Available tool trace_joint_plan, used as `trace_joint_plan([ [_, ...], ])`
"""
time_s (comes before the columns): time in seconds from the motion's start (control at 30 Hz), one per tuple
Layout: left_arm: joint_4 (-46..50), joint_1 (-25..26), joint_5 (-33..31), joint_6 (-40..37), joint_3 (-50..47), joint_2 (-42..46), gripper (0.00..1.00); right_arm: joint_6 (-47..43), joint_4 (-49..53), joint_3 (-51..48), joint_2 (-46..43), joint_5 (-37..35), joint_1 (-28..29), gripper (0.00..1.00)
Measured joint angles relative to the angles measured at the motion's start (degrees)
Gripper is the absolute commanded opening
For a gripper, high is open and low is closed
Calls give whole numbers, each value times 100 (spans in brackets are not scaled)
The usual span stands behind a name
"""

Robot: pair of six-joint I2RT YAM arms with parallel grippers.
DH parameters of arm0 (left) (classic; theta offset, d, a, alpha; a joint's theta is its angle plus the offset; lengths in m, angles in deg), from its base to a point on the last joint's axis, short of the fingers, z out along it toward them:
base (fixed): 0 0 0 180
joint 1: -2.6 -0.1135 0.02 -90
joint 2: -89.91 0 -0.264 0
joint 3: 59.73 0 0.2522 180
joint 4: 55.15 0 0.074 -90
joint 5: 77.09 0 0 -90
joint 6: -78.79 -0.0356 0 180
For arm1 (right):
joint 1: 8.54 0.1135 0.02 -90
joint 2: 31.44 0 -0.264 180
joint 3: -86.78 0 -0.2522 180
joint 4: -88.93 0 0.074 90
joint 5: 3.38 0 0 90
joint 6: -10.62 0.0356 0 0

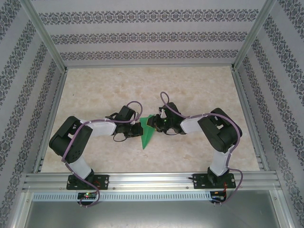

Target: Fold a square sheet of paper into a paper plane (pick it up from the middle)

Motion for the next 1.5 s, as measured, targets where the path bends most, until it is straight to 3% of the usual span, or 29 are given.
trace_joint_plan([
  [0.33,-57,0,59,138,-26,0,9,-343,105,271,153,26,13,11],
  [0.5,-52,0,20,162,-85,103,15,-505,343,289,120,-2,0,4],
  [0.77,138,0,-361,299,-205,1172,22,-1405,2044,798,-726,-428,-55,3],
  [0.9,348,0,-962,317,-203,2100,24,-2358,3825,1672,-1473,-1462,-114,3],
  [1.1,682,0,-2210,531,-431,3233,25,-3491,6354,3136,-1939,-4004,31,5],
  [1.27,1082,-2,-3132,837,-876,4068,29,-3799,7809,3493,-1460,-5635,511,4],
  [1.5,1611,-2,-4046,1071,-1193,5193,34,-3654,8762,4022,144,-6262,1215,6],
])
